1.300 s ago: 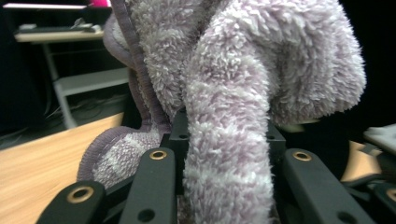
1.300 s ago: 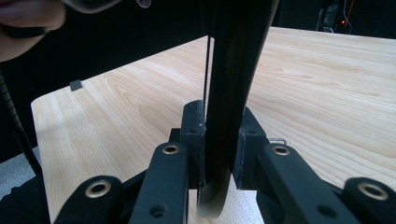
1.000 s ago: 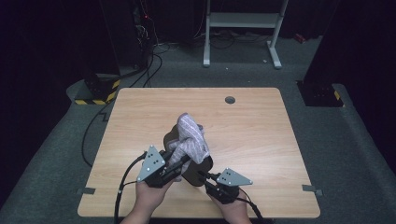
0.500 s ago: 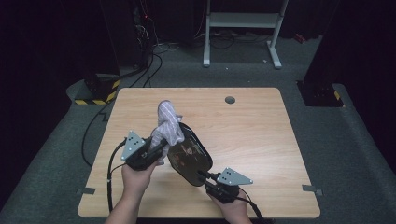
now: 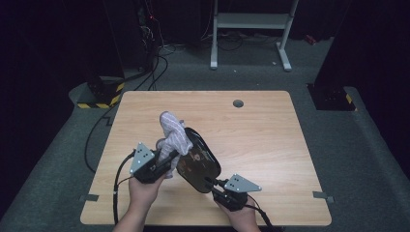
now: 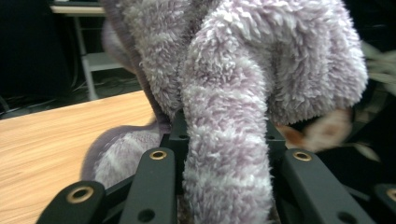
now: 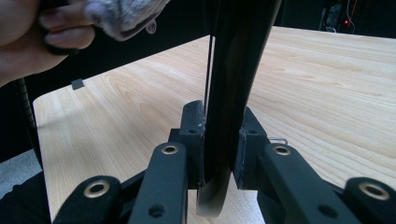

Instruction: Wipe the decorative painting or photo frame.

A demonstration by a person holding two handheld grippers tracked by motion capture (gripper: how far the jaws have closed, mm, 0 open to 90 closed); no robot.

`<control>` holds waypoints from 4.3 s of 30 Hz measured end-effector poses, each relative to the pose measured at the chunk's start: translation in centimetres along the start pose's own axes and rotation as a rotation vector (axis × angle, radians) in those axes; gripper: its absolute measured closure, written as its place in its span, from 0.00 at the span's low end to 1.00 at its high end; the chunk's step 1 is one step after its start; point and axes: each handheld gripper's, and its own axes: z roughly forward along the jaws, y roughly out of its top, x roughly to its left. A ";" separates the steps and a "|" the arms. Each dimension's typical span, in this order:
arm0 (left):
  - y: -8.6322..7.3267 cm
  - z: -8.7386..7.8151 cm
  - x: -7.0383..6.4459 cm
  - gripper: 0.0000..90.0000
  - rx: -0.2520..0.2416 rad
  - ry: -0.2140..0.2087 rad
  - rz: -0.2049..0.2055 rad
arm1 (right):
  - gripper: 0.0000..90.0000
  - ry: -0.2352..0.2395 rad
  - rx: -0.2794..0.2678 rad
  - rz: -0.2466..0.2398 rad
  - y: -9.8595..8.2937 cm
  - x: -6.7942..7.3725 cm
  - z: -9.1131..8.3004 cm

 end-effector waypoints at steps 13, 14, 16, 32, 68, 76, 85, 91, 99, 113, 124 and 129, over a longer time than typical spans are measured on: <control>0.0 -0.1 -5.2 0.75 -0.001 -0.131 0.090 | 0.87 0.001 0.002 0.010 0.0 -0.1 0.0; 0.0 0.0 -4.9 0.75 0.000 -0.127 0.080 | 0.87 0.001 0.002 0.010 0.0 -0.1 0.0; -0.1 0.1 -4.1 0.75 0.002 -0.109 0.070 | 0.87 0.001 0.000 0.011 0.1 0.0 0.0; -2.1 0.5 4.1 0.75 0.074 0.115 -0.040 | 0.87 0.006 -0.006 0.014 0.1 -0.1 0.0; -1.8 0.5 2.0 0.75 0.040 0.046 -0.009 | 0.87 0.006 -0.005 0.016 0.1 -0.1 0.0; -2.6 0.6 3.6 0.75 0.070 0.095 -0.029 | 0.87 0.006 -0.007 0.013 0.1 -0.1 0.0; -2.2 0.3 -1.2 0.75 0.043 -0.037 0.038 | 0.87 -0.001 -0.002 0.016 0.0 -0.1 0.0; -1.5 0.1 -5.1 0.75 0.032 -0.154 0.094 | 0.87 0.003 -0.001 0.014 0.0 -0.1 0.0; -1.4 0.0 -5.9 0.75 0.020 -0.166 0.098 | 0.80 0.017 -0.006 0.018 -0.1 -0.2 0.0; -1.3 0.2 -7.3 0.75 0.021 -0.208 0.118 | 0.87 0.020 0.053 0.020 -1.2 -0.4 0.0; -2.3 0.5 -3.1 0.75 0.041 -0.101 0.064 | 0.87 0.019 0.053 0.026 -1.1 -0.4 0.0; -3.6 0.6 0.8 0.75 0.071 -0.003 -0.011 | 0.87 0.019 0.051 0.027 -1.1 -0.3 0.0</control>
